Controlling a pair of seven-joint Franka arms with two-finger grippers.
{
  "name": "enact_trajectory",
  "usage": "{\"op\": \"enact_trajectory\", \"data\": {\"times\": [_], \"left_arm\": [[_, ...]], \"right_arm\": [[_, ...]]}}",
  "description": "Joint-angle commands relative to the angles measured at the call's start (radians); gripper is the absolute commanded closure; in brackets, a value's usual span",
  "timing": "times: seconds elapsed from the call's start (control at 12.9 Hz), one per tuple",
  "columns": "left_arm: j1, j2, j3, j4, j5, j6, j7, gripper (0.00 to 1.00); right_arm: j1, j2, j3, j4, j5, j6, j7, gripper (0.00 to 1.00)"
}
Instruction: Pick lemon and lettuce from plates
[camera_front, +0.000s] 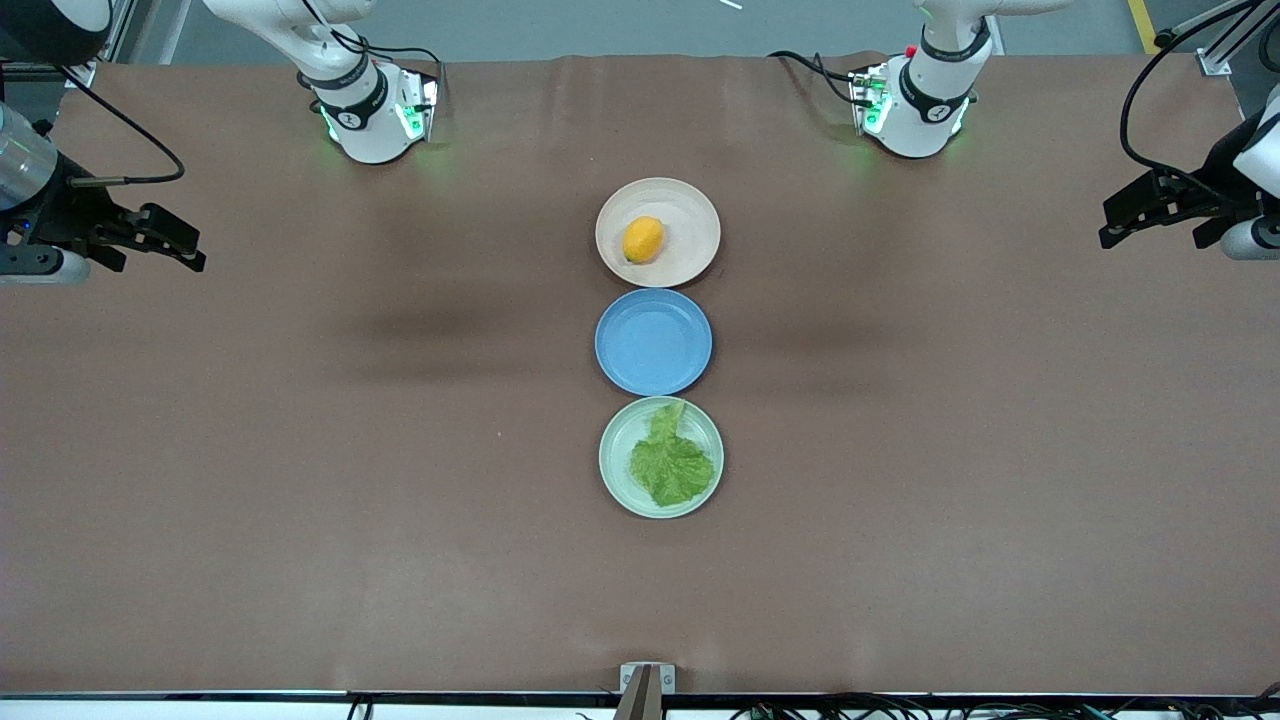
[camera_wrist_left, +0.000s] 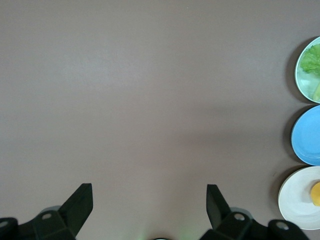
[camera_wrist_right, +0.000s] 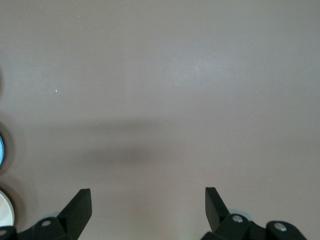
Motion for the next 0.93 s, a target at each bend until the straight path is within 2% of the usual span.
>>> {"op": "enact_trajectory", "data": {"times": [0.0, 0.62, 0.85], "left_arm": [[0.006, -0.011, -0.003, -0.002, -0.009, -0.012, 0.015, 0.00], [0.003, 0.003, -0.003, 0.001, -0.010, -0.009, 0.012, 0.00], [-0.013, 0.073, -0.009, 0.003, -0.114, 0.024, -0.003, 0.00]], "right_arm": [[0.002, -0.025, -0.001, -0.017, -0.020, 0.003, -0.006, 0.00], [-0.003, -0.019, -0.005, 0.005, -0.016, -0.026, -0.004, 0.00], [-0.003, -0.002, -0.005, 0.038, -0.016, -0.027, 0.002, 0.00]]}}
